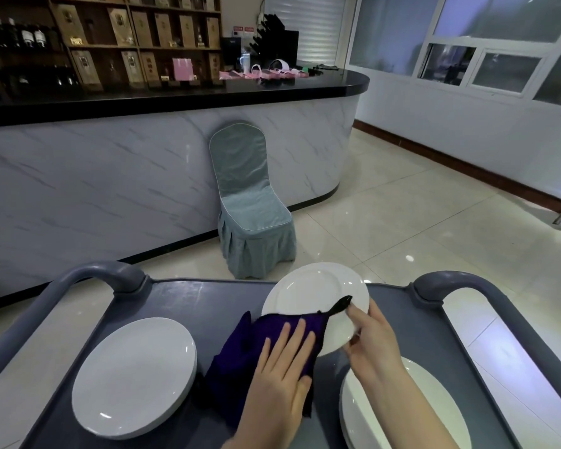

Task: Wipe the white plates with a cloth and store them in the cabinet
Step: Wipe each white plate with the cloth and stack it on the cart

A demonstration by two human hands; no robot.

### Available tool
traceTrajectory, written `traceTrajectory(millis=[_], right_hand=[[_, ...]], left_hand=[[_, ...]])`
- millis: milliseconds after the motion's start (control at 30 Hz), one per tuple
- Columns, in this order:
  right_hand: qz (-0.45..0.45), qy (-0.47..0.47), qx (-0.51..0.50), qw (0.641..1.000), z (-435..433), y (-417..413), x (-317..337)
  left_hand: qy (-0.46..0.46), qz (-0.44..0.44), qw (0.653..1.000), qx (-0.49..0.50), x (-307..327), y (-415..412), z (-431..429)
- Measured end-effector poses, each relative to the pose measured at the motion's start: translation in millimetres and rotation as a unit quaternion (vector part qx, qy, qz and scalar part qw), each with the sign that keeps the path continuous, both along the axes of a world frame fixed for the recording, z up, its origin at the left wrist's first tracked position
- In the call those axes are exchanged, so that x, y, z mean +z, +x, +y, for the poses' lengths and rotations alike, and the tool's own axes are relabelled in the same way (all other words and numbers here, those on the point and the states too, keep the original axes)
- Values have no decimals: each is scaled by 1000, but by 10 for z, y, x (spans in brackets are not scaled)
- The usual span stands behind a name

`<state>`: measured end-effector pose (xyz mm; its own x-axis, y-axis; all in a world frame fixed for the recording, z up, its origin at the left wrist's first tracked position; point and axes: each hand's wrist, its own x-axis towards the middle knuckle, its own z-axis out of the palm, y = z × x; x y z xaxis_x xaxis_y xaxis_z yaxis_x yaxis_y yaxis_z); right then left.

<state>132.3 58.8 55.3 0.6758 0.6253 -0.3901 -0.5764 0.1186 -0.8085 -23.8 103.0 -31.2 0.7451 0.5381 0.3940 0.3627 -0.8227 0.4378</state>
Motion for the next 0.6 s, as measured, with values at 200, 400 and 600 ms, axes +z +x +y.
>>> traceTrajectory(millis=[200, 400, 600], right_hand=[[-24, -4, 33, 999, -38, -169, -50], [-71, 5, 105, 992, -66, -327, 15], [-93, -2, 147, 985, -76, -279, 68]], left_hand=[[-72, -38, 997, 0, 92, 155, -23], [-161, -14, 986, -49, 454, 331, 516], [-143, -36, 984, -99, 507, 359, 667]])
